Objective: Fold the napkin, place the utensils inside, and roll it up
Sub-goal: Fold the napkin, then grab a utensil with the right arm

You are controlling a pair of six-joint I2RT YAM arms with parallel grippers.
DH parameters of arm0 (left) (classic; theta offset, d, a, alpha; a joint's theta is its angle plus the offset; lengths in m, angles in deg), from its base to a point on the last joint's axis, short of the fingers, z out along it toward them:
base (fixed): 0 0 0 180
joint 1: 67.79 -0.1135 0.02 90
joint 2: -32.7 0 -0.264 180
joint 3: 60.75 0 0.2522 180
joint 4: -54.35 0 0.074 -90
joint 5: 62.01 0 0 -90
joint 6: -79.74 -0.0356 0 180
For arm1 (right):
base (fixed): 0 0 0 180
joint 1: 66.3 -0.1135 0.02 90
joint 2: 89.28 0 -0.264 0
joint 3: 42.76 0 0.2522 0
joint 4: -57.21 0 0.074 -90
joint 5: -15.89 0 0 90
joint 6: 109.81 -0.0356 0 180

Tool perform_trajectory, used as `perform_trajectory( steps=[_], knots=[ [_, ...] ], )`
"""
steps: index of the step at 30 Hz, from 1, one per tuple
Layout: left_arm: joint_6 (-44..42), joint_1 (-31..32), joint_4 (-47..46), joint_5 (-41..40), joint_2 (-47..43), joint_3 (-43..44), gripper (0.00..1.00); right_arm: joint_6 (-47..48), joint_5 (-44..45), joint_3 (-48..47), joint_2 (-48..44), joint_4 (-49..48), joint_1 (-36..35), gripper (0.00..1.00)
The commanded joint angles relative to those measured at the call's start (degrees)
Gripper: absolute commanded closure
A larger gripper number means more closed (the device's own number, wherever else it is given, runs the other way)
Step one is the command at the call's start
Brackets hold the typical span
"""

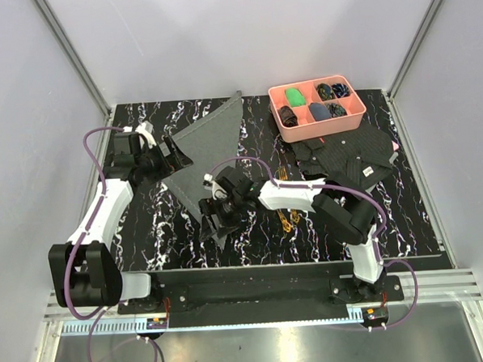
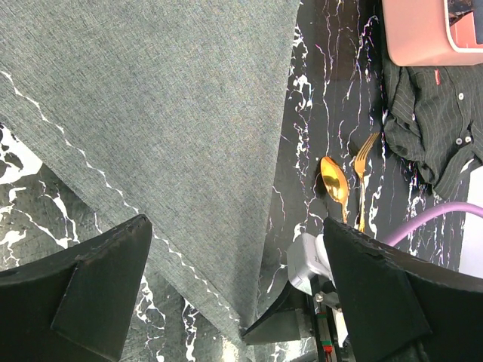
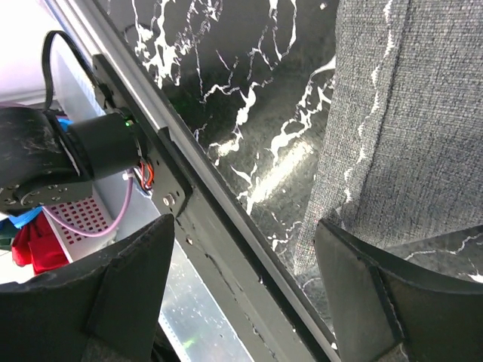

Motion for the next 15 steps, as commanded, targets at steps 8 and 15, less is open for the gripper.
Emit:
perform_trajectory(
  steps=[8, 15],
  knots=[
    [-1.21, -0.44, -1.21, 1.85, -1.61, 0.11, 0.01, 2.46, -1.77, -3.30, 1.61, 1.45, -0.26, 0.17],
    [-2.53, -0.44, 1.60, 1.76, -2.58, 4.68, 0.01, 10.00, 7.70, -9.27, -9.28, 15.03, 0.88, 0.16]
  ],
)
